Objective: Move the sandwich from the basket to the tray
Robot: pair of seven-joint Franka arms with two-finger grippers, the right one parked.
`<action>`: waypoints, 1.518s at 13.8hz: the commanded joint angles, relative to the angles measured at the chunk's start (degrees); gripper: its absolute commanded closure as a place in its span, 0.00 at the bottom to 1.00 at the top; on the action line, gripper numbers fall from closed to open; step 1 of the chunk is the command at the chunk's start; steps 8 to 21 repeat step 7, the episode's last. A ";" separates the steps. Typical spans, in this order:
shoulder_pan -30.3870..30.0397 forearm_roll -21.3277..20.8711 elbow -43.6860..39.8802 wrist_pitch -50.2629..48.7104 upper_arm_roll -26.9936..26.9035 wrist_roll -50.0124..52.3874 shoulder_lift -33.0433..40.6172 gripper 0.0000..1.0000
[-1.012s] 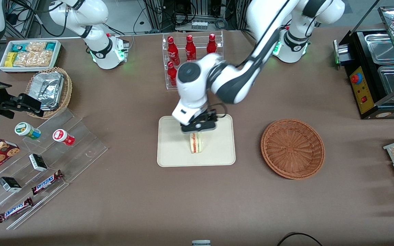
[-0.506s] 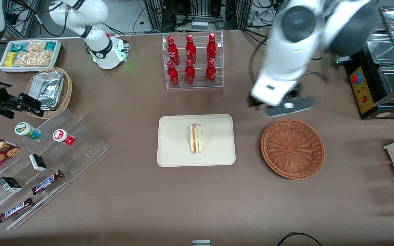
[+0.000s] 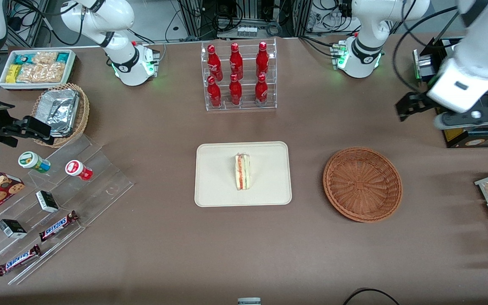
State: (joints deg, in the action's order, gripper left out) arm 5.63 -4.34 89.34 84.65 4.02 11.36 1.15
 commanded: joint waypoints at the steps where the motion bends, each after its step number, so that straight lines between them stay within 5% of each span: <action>1: -5.00 0.74 1.37 -1.06 0.81 -7.65 1.75 0.00; 21: -6.07 0.91 -0.30 -0.71 1.08 -9.08 0.69 0.00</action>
